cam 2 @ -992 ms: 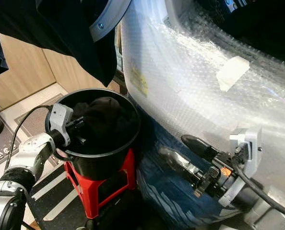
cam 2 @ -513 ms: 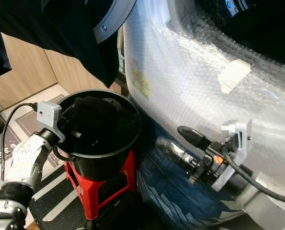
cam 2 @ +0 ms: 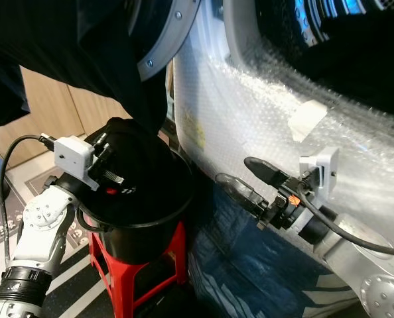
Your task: Clothes washing
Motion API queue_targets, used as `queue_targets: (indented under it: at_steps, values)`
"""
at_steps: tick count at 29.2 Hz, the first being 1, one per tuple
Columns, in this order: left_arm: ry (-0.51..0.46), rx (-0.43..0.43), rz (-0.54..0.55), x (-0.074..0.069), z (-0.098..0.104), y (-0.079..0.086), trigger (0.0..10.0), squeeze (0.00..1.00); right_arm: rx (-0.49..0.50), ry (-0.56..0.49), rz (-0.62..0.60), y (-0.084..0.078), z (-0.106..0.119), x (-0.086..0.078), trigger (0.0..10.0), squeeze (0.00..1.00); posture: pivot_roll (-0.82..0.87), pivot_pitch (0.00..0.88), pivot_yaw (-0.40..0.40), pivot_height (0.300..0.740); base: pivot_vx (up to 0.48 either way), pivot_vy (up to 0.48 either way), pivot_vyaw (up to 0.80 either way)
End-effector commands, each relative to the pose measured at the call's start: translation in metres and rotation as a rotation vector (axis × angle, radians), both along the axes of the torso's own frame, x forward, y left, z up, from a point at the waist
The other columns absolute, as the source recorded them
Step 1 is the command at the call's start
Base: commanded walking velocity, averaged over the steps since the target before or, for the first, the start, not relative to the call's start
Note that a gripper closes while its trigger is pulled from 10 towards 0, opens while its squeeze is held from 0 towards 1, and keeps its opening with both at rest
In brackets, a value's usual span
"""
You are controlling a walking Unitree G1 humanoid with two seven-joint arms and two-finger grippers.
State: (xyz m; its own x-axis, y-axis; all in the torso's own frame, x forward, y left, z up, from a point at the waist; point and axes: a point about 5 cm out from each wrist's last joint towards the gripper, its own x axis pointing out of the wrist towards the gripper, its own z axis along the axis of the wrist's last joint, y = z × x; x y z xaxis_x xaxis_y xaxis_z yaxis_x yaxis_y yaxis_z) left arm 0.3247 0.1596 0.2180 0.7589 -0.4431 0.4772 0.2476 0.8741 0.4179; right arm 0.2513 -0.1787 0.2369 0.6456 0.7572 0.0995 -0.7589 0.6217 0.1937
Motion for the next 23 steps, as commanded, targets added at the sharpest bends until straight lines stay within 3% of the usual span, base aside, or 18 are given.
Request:
queue_targets:
  at_steps: [1,9,15,23]
  values:
    - [-0.050,0.046,-0.030,-0.005,0.006,-0.010,10.0,0.00,-0.013,-0.019,-0.002,-0.001,0.000,0.004,10.0,0.00,-0.09,0.021,-0.117,0.740,0.000,0.000,0.00]
    - [-0.081,0.170,-0.120,-0.007,0.011,-0.037,10.0,0.00,-0.013,-0.070,-0.026,-0.005,0.001,0.019,10.0,0.00,-0.07,0.000,-0.112,0.740,0.000,0.000,0.00]
    - [-0.148,0.132,-0.181,-0.008,0.038,-0.052,10.0,0.00,-0.011,-0.080,-0.069,-0.013,-0.006,0.024,10.0,0.00,-0.07,0.000,-0.088,0.740,0.000,0.000,0.00]
    - [-0.240,0.038,-0.246,-0.015,0.078,-0.059,10.0,0.00,-0.009,-0.094,-0.083,-0.017,-0.010,0.029,10.0,0.00,-0.07,0.000,-0.074,0.740,0.000,0.000,0.00]
